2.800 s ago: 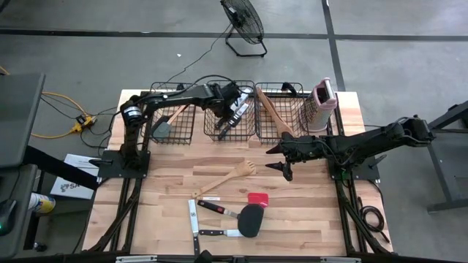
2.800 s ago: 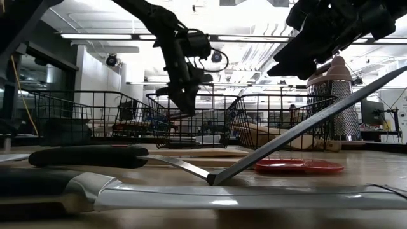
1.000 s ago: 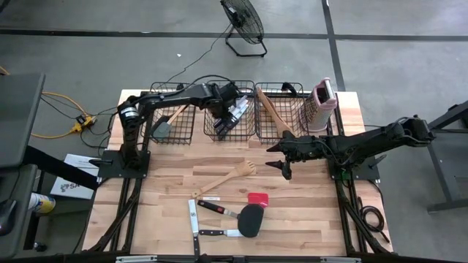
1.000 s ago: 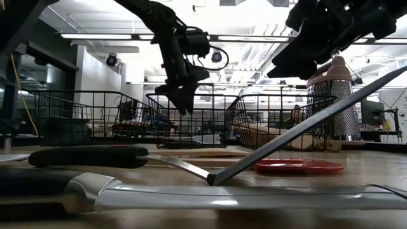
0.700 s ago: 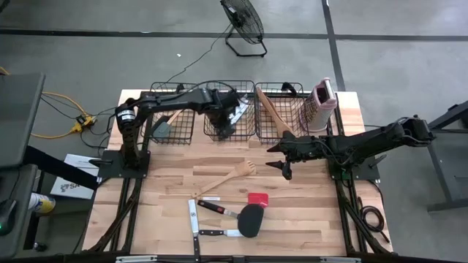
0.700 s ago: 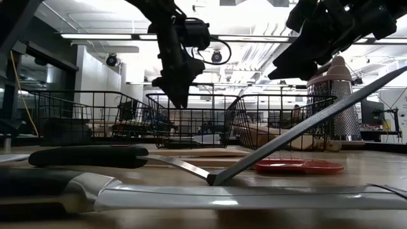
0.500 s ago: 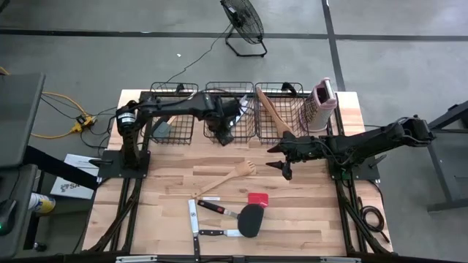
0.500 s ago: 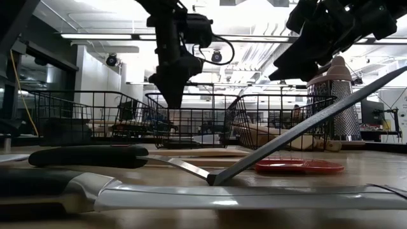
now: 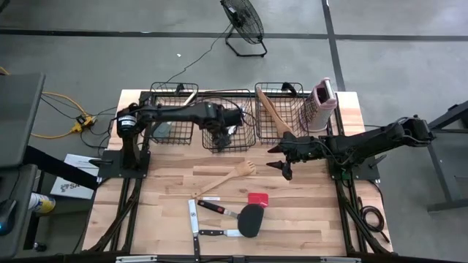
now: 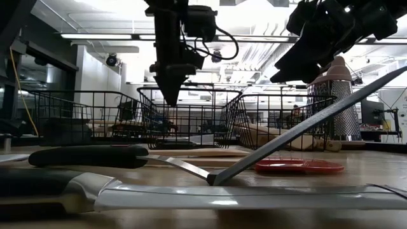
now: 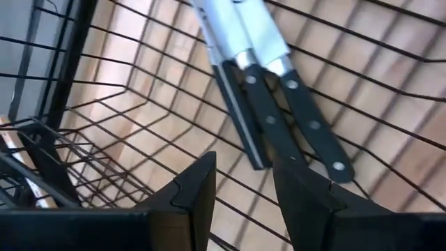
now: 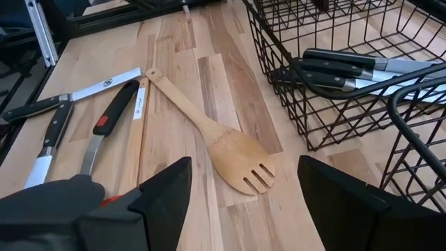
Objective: Pick & Place Kitchen Items
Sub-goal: Put the brown serving spoon into the right black wire basket
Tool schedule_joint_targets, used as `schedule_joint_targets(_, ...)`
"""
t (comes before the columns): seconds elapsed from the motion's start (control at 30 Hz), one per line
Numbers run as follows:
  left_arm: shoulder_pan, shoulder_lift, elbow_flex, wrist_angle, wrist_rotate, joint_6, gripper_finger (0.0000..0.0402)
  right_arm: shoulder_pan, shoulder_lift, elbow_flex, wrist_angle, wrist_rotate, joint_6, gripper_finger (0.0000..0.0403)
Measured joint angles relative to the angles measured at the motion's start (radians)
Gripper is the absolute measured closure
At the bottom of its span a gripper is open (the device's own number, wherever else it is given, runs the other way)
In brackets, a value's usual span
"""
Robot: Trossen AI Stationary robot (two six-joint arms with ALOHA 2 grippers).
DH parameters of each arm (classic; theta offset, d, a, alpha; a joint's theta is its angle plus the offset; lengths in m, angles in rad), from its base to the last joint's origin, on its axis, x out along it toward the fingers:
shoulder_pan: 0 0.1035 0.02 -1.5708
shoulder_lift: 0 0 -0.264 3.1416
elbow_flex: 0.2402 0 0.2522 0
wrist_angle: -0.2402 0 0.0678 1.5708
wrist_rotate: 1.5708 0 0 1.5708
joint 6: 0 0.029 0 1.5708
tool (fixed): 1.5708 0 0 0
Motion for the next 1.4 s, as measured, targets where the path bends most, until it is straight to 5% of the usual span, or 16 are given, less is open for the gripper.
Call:
schedule_joint_targets(0.43, -0.021, -0.125, 0.001, 0.022, 0.008, 0.000, 0.0264, 0.000, 0.000, 0.001, 0.004, -0.019, -0.024, 0.0149)
schedule_joint_targets(0.97, -0.300, -0.190, -0.004, -0.065, 0.011, -0.229, 0.0264, 0.004, 0.000, 0.001, 0.004, -0.022, -0.021, 0.0149)
schedule_joint_targets(1.4, -0.468, -0.189, -0.134, -0.007, 0.011, -0.381, 0.0264, 0.069, 0.000, 0.001, 0.012, -0.018, -0.021, 0.0149)
